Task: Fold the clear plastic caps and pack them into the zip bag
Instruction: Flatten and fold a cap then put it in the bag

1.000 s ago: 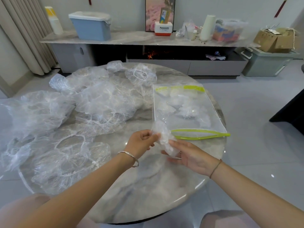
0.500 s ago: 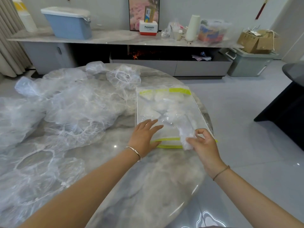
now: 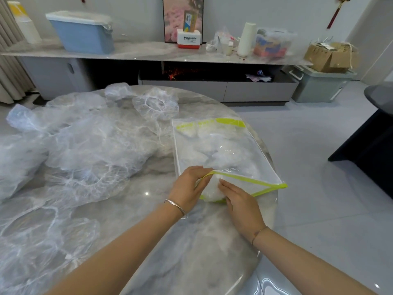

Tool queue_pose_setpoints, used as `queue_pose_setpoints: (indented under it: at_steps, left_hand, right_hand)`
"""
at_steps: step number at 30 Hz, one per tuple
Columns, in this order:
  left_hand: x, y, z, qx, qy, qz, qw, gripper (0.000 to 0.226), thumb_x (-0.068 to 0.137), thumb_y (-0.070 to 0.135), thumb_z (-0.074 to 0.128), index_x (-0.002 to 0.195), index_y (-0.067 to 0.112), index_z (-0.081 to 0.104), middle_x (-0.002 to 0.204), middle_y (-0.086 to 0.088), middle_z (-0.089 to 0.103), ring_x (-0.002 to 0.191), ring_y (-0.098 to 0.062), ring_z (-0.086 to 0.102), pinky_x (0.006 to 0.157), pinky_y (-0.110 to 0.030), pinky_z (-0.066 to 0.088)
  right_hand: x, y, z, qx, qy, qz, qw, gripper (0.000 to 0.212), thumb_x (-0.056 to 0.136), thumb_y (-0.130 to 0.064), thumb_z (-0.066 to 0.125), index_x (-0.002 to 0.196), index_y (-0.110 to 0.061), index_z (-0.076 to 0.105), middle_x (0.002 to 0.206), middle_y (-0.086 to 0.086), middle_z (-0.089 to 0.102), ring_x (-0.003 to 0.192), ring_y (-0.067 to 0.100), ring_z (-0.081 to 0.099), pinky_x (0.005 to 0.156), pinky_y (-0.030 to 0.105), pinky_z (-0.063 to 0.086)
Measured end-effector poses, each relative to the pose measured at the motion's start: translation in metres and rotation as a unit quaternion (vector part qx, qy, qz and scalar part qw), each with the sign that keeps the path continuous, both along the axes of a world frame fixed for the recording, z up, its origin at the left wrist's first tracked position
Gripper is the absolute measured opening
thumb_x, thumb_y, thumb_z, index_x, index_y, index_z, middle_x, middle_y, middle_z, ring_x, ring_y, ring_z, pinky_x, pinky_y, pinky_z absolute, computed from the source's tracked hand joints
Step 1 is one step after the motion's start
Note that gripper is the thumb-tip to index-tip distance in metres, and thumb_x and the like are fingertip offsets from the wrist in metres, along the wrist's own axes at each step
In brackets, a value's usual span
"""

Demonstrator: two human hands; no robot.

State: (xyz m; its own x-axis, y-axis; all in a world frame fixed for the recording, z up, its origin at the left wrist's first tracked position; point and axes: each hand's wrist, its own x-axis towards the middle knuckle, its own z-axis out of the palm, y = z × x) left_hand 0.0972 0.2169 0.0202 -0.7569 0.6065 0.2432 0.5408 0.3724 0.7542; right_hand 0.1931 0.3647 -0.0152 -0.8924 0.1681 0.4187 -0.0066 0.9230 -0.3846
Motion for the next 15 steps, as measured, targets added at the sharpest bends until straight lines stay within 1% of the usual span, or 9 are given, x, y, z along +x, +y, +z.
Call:
queue_pose_setpoints:
  at_steps: [2, 3, 5, 6, 7, 9, 11, 13, 15]
  left_hand:
    - [0.001, 0.000, -0.002, 0.004, -0.003, 0.003, 1.000, 0.030, 0.097, 0.024, 0.048, 0.124, 0.022, 0.061, 0.116, 0.012, 0.058, 0.122, -0.007, 0.043, 0.092, -0.005, 0.026]
    - [0.001, -0.001, -0.001, 0.008, -0.003, 0.006, 1.000, 0.030, 0.097, 0.024, 0.048, 0.124, 0.021, 0.061, 0.114, 0.014, 0.056, 0.120, -0.006, 0.043, 0.091, -0.001, 0.024]
    - [0.001, -0.002, -0.002, 0.019, -0.005, 0.011, 1.000, 0.030, 0.097, 0.025, 0.048, 0.123, 0.021, 0.062, 0.118, 0.011, 0.059, 0.118, -0.006, 0.045, 0.089, 0.003, 0.023]
    - [0.001, -0.001, -0.002, 0.024, -0.004, 0.010, 1.000, 0.030, 0.097, 0.026, 0.048, 0.123, 0.021, 0.062, 0.119, 0.008, 0.061, 0.117, -0.009, 0.047, 0.090, 0.002, 0.025]
    - [0.000, -0.001, -0.002, 0.025, -0.003, 0.008, 1.000, 0.030, 0.097, 0.025, 0.048, 0.123, 0.021, 0.062, 0.119, 0.006, 0.063, 0.117, -0.011, 0.048, 0.091, -0.002, 0.027]
    - [0.000, -0.002, -0.001, 0.021, -0.006, 0.003, 1.000, 0.030, 0.097, 0.024, 0.048, 0.123, 0.021, 0.061, 0.120, 0.005, 0.062, 0.119, -0.012, 0.047, 0.095, -0.008, 0.028]
    - [0.001, -0.002, 0.000, 0.013, -0.009, -0.001, 1.000, 0.030, 0.097, 0.023, 0.047, 0.125, 0.020, 0.060, 0.123, 0.005, 0.061, 0.122, -0.012, 0.045, 0.096, -0.009, 0.026]
    - [0.002, -0.003, -0.002, 0.002, -0.009, -0.007, 1.000, 0.032, 0.098, 0.025, 0.046, 0.126, 0.020, 0.059, 0.126, 0.006, 0.060, 0.125, -0.012, 0.044, 0.098, -0.010, 0.026]
    - [0.002, -0.004, -0.004, -0.001, -0.004, -0.017, 1.000, 0.032, 0.098, 0.027, 0.044, 0.126, 0.021, 0.059, 0.128, 0.008, 0.058, 0.126, -0.010, 0.042, 0.100, -0.011, 0.025]
  right_hand:
    - [-0.011, -0.003, 0.007, -0.036, 0.019, -0.020, 0.999, 0.039, 0.080, -0.004, 0.052, 0.115, -0.009, 0.068, 0.120, 0.007, 0.066, 0.105, 0.023, 0.065, 0.086, 0.031, 0.053]
    - [-0.017, -0.003, 0.014, -0.078, 0.024, -0.039, 0.996, 0.039, 0.086, -0.006, 0.047, 0.121, -0.011, 0.065, 0.128, 0.004, 0.061, 0.114, 0.021, 0.060, 0.092, 0.031, 0.050]
    - [-0.025, -0.002, 0.020, -0.135, -0.005, -0.053, 0.989, 0.042, 0.095, -0.008, 0.041, 0.135, -0.014, 0.052, 0.147, -0.001, 0.042, 0.133, 0.014, 0.041, 0.107, 0.029, 0.036]
    - [-0.026, -0.003, 0.020, -0.105, -0.036, -0.034, 0.993, 0.045, 0.097, -0.012, 0.039, 0.142, -0.016, 0.043, 0.153, -0.002, 0.030, 0.139, 0.014, 0.031, 0.112, 0.028, 0.028]
    - [-0.025, -0.003, 0.017, -0.048, -0.075, 0.002, 0.996, 0.048, 0.099, -0.024, 0.035, 0.146, -0.017, 0.033, 0.157, -0.002, 0.020, 0.142, 0.015, 0.023, 0.115, 0.028, 0.021]
    - [-0.017, -0.002, 0.010, 0.035, -0.150, 0.082, 0.985, 0.059, 0.096, -0.048, 0.015, 0.150, -0.024, 0.013, 0.156, -0.008, 0.003, 0.146, 0.013, 0.009, 0.118, 0.027, 0.005]
    - [-0.008, 0.001, 0.012, 0.041, -0.193, 0.124, 0.972, 0.057, 0.091, -0.050, 0.004, 0.145, -0.035, -0.002, 0.153, -0.014, -0.010, 0.143, 0.003, -0.009, 0.116, 0.022, -0.010]
    - [-0.002, 0.008, 0.014, 0.049, -0.216, 0.163, 0.961, 0.053, 0.091, -0.051, 0.002, 0.143, -0.042, -0.005, 0.153, -0.016, -0.014, 0.141, 0.000, -0.018, 0.114, 0.022, -0.014]
    - [-0.005, 0.012, 0.016, 0.096, -0.233, 0.181, 0.950, 0.056, 0.089, -0.059, -0.009, 0.143, -0.043, -0.007, 0.154, -0.017, -0.015, 0.142, 0.002, -0.018, 0.115, 0.022, -0.014]
